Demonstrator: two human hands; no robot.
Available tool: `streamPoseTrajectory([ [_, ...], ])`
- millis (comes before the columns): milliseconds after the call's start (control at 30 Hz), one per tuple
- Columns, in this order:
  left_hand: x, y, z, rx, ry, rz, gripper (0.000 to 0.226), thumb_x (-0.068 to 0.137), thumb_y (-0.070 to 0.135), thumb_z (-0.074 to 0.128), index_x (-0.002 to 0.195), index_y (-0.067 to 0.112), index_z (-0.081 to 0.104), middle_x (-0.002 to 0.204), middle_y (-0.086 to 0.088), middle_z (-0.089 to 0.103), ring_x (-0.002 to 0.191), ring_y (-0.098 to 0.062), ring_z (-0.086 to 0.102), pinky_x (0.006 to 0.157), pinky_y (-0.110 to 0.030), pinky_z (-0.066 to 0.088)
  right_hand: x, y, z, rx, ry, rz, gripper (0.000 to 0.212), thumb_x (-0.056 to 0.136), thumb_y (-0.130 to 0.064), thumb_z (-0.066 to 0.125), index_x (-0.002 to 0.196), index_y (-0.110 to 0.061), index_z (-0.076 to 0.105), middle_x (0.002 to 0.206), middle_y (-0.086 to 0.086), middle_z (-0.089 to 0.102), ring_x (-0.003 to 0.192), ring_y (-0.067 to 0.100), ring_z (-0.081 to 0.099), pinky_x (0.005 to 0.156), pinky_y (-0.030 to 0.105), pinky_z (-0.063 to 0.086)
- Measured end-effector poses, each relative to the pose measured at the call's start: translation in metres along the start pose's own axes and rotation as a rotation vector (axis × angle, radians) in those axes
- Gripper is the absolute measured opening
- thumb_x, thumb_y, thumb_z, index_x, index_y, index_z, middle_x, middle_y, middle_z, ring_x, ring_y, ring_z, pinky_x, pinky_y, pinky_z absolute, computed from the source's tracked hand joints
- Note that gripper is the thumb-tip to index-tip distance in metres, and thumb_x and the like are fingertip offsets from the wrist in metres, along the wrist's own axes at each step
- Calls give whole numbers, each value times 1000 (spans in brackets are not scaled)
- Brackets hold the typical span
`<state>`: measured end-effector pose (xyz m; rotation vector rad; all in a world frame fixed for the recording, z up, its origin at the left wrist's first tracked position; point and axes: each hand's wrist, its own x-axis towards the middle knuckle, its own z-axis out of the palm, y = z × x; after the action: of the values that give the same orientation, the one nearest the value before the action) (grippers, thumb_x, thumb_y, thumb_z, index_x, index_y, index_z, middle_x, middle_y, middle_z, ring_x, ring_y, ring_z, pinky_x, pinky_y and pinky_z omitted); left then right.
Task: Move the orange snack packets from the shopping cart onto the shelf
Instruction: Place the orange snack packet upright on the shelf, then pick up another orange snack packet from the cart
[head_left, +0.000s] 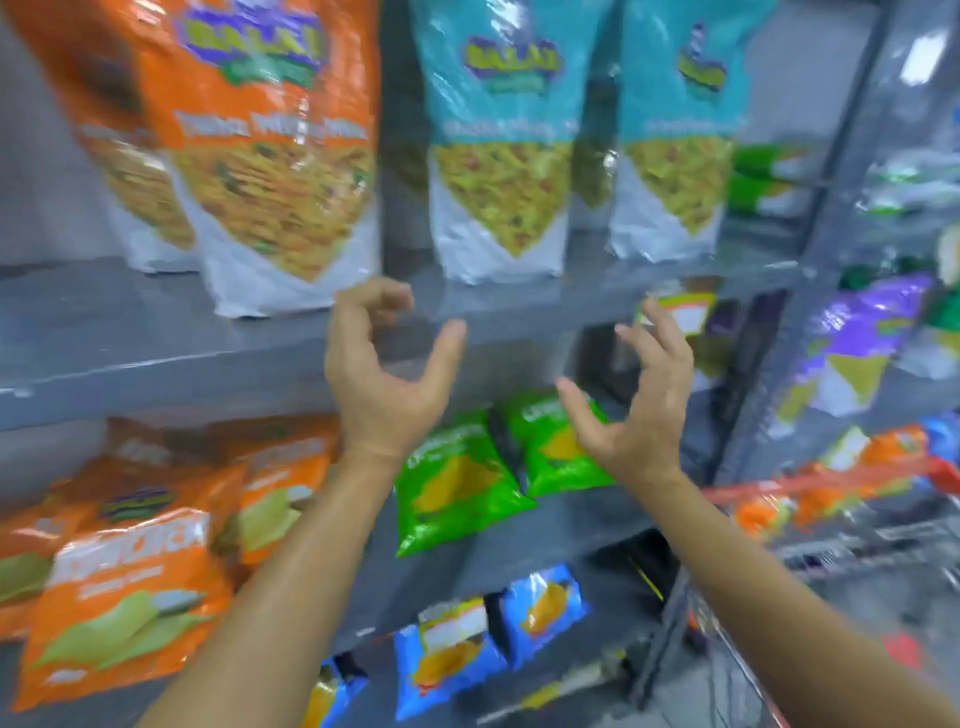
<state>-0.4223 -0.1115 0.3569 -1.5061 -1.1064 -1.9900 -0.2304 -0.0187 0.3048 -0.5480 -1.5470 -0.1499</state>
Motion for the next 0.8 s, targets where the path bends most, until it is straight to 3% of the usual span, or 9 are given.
streamPoseTrajectory([
  [167, -121, 30, 97, -107, -410, -92, 34, 75, 28, 72, 96, 3, 59, 92, -5, 58, 87, -19, 52, 81, -32, 44, -92, 52, -127, -391, -135, 160, 54, 83, -48, 67, 125, -19, 49, 140, 18, 46, 120, 33, 48, 103, 40, 38],
  [300, -198, 81, 171, -310, -680, -142, 33, 73, 20, 77, 98, 9, 57, 93, -9, 62, 88, -20, 53, 81, -36, 45, -153, 67, -233, -623, -224, 382, 56, 82, -48, 67, 127, -20, 48, 140, 29, 46, 124, 38, 47, 103, 48, 39],
  [467, -281, 148, 248, -501, -984, -160, 37, 72, 25, 74, 102, 11, 56, 97, -8, 61, 91, -23, 55, 84, -35, 45, -205, 70, -346, -846, -253, 563, 59, 77, -39, 73, 126, -16, 50, 137, 35, 48, 125, 40, 47, 96, 59, 45],
  [633, -366, 210, 303, -590, -1248, -182, 43, 70, 30, 74, 103, 8, 58, 98, -8, 61, 90, -17, 54, 83, -26, 41, -249, 66, -434, -974, -207, 791, 56, 78, -40, 70, 127, -19, 52, 145, 28, 43, 126, 40, 48, 98, 61, 42],
  [800, -456, 250, 334, -672, -1592, -91, 53, 68, 30, 74, 111, 6, 56, 106, -13, 61, 100, -22, 57, 90, -29, 43, -293, 59, -517, -958, -155, 1025, 54, 80, -31, 72, 128, -16, 54, 148, 25, 40, 130, 40, 46, 104, 55, 41],
])
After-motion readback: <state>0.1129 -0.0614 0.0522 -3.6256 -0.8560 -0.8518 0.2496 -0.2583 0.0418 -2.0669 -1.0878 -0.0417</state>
